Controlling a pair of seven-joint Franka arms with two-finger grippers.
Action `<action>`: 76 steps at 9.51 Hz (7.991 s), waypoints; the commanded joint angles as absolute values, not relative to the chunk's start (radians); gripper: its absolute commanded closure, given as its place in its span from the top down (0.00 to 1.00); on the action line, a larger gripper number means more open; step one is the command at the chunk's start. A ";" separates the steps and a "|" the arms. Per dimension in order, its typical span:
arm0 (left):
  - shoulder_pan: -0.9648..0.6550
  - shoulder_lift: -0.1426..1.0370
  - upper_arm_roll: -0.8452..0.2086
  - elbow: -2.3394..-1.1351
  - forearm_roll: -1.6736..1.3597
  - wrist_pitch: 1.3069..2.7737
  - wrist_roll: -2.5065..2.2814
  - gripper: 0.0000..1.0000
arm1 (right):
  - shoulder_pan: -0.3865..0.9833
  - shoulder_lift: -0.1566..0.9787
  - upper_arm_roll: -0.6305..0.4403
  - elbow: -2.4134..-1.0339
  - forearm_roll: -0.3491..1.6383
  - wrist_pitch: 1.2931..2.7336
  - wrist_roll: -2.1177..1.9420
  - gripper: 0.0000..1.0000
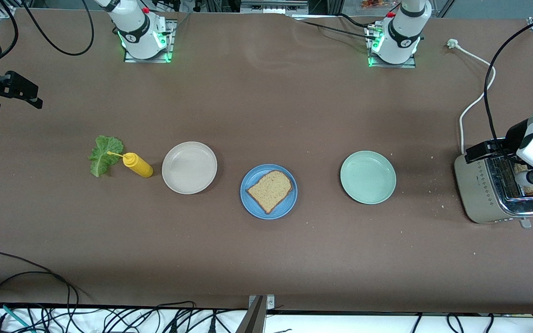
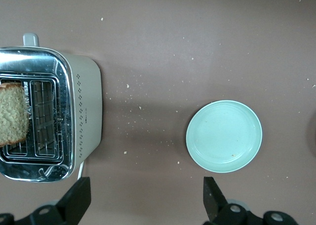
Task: Make sandwich in blue plate with both arms
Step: 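Reach the right gripper to the lettuce leaf and grasp it, then carry the lettuce leaf onto the bread on the blue plate, then release the lettuce and move the right gripper back past the bottle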
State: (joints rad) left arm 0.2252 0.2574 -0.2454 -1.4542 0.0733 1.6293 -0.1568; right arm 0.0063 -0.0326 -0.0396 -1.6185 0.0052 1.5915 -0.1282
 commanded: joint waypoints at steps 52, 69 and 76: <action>0.241 0.236 -0.256 -1.405 0.021 1.615 -0.126 1.00 | 0.722 0.868 -0.069 -1.298 0.202 2.385 1.169 0.00; 0.235 0.236 -0.264 -1.404 0.021 1.615 -0.135 1.00 | 0.617 0.284 -0.556 -1.695 0.115 1.738 -0.290 1.00; 0.238 0.236 -0.258 -1.405 0.026 1.615 -0.133 1.00 | 0.301 0.461 -0.660 -1.799 0.557 1.847 -1.339 1.00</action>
State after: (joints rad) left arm 0.2331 0.2446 -0.2630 -1.4091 0.0404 1.6293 -0.1481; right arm 0.3930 0.3747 -0.6688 -1.7990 0.3756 1.8298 -1.0135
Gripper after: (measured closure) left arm 0.000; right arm 0.000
